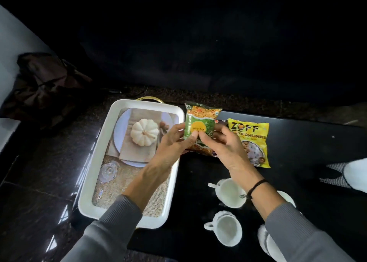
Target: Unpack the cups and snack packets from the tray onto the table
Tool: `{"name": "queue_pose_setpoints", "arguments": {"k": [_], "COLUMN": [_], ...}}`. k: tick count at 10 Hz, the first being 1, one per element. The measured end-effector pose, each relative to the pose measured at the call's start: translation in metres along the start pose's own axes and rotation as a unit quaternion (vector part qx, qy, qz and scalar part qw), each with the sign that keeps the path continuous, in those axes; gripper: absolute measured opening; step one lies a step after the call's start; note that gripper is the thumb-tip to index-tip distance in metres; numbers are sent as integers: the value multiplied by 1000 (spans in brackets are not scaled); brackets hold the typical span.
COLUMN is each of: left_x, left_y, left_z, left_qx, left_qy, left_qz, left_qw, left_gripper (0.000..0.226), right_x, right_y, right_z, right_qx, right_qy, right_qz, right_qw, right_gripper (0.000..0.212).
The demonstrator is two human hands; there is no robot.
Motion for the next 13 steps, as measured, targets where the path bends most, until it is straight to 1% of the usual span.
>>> {"name": "queue_pose_setpoints", "arguments": {"k": [1,2,3,4,5,6,7,8,9,10,11,12,13], "left_x": [-3,-8,-16,-22,-30,-39,-44,-43,-38,-33,-27,-20,-12], "left_y": [54,108,162,207,239,256,258,255,249,245,238,228,217], "left_z": [10,15,14,10,2,-5,-9,-8,-5,1,6,9,8], "left_qx": [-21,-65,-122,-186,-231,-261,-312,-365,-417,-443,-446,-469,-495], "left_qy": [-16,-36,-46,-55,-57,-59,-51,-20,27,66,88,98,101], "left_qz": [-8,-30,-30,-37,-39,-32,-13,-7,-5,13,27,32,50], "left_qw": [1000,997,991,980,971,963,949,931,908,894,890,877,861], "left_gripper": [32,36,46,50,36,35,32,27,28,25,21,19,22], "right_x": [13,26,35,37,33,26,20,20,24,30,33,37,43], "right_y": [-50,-97,-142,-180,-208,-223,-224,-219,-209,-197,-187,-176,-165], "right_z": [-4,-6,-6,-2,-1,0,5,5,1,-6,-11,-16,-16], "right_qx": [-14,-21,11,66,118,189,236,267,315,391,462,504,492], "right_qy": [8,12,10,16,27,38,63,56,20,-48,-99,-127,-132], "right_qz": [58,110,157,197,210,213,203,207,210,199,181,165,161], "right_qw": [998,994,987,978,970,958,948,940,925,898,863,838,846], "right_gripper": [40,39,40,50,49,39,40,39,39,38,27,13,15]}}
Point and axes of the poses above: each hand's wrist, its own x-axis away from the middle knuckle, its own y-axis out of the palm, z = x × y, the point moved 1 cm from there along -x, towards the middle knuckle, and after that the axes turned 11 degrees about -x, right-handed, at the moved point
